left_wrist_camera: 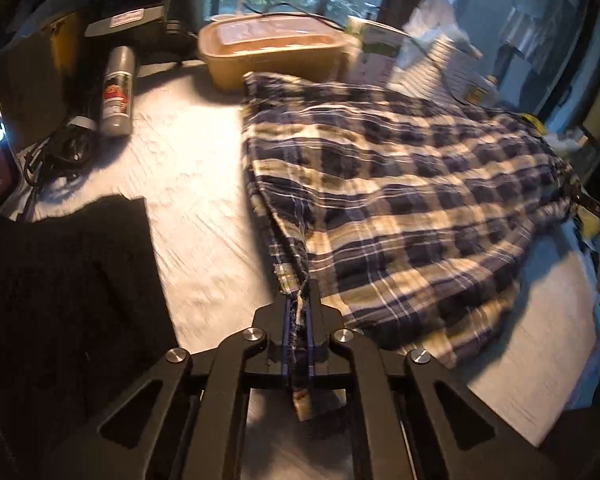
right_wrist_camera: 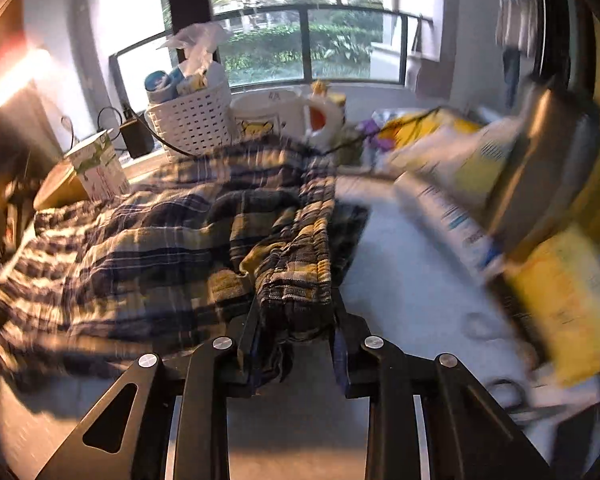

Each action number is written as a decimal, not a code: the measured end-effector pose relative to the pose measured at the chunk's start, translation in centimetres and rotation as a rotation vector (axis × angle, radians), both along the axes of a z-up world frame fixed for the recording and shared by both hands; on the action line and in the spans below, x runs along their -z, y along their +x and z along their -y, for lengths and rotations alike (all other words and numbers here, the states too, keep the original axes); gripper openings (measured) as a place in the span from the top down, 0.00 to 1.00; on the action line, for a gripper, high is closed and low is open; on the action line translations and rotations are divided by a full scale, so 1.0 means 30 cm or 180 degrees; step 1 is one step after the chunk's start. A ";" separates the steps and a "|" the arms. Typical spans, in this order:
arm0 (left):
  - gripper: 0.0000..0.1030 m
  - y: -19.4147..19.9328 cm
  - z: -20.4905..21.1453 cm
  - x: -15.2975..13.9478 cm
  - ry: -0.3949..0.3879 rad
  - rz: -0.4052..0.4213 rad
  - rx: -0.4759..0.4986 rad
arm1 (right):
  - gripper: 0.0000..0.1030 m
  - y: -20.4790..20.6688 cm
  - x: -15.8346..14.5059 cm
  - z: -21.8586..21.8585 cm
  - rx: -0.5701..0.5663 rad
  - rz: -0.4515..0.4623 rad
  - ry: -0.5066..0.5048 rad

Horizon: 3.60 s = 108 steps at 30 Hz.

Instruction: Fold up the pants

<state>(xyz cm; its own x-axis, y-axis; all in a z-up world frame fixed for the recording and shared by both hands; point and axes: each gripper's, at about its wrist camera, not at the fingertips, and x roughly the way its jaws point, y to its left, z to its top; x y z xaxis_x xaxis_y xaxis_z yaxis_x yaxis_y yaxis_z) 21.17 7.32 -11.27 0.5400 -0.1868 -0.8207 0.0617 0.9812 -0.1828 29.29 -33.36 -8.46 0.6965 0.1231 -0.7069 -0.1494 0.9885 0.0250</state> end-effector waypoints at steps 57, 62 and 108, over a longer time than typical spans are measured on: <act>0.97 0.634 0.087 -0.092 0.0771 0.0705 0.0601 | 0.88 0.369 0.014 -0.213 -0.0670 -0.0091 -0.0108; 0.97 0.625 0.082 -0.072 0.0712 0.0682 0.0541 | 0.08 0.365 -0.037 -0.311 -0.1165 -0.0125 -0.0198; 0.34 0.139 0.527 -0.058 0.0028 0.0418 0.1109 | 0.19 0.124 0.060 -0.391 -0.1316 -0.0218 -0.0364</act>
